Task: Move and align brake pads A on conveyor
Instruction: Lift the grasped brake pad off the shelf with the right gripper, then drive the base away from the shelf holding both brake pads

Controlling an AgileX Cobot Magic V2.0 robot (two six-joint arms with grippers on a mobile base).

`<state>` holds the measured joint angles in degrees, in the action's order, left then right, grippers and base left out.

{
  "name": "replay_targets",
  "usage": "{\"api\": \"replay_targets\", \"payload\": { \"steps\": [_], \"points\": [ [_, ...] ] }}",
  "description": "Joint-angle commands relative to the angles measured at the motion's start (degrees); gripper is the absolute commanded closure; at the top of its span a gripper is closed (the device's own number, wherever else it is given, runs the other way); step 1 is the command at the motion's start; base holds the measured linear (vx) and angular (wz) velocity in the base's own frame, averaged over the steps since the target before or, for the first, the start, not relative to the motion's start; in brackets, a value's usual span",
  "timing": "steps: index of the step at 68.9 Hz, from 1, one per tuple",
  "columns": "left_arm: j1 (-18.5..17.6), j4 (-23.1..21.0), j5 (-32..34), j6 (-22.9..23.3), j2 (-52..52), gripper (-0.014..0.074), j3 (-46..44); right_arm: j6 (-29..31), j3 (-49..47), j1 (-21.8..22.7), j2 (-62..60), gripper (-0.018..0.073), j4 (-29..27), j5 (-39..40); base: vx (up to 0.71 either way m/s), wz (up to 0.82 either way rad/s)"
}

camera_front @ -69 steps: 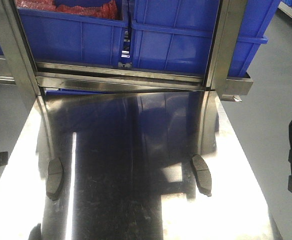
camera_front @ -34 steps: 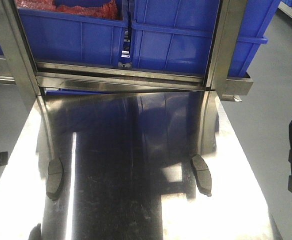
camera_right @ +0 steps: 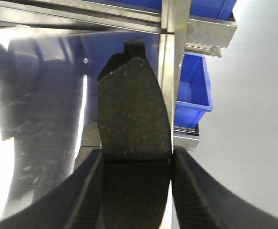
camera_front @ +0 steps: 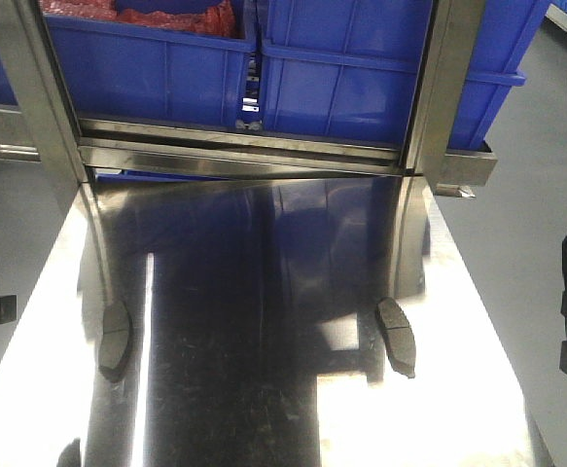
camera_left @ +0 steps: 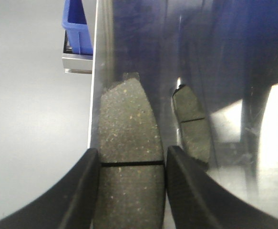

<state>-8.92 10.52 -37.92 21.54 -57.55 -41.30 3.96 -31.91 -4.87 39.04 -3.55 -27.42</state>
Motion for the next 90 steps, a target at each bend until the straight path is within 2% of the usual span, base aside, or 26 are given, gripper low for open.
{"api": "replay_targets", "payload": {
  "steps": [1, 40, 90],
  "points": [
    [-0.4, 0.3, 3.6, 0.0, 1.1, 0.0503, -1.7, 0.2, -1.7, 0.3, -0.2, 0.0489, 0.0, 5.4, -0.06, 0.12],
    [-0.4, 0.3, 3.6, 0.0, 1.1, 0.0503, -1.7, 0.2, -1.7, 0.3, -0.2, 0.0489, 0.0, 5.3, -0.10, 0.22],
    [-0.4, 0.3, 3.6, 0.0, 1.1, 0.0503, -1.7, 0.2, -1.7, 0.3, -0.2, 0.0489, 0.0, 5.1, -0.03, 0.55]
  ]
}}
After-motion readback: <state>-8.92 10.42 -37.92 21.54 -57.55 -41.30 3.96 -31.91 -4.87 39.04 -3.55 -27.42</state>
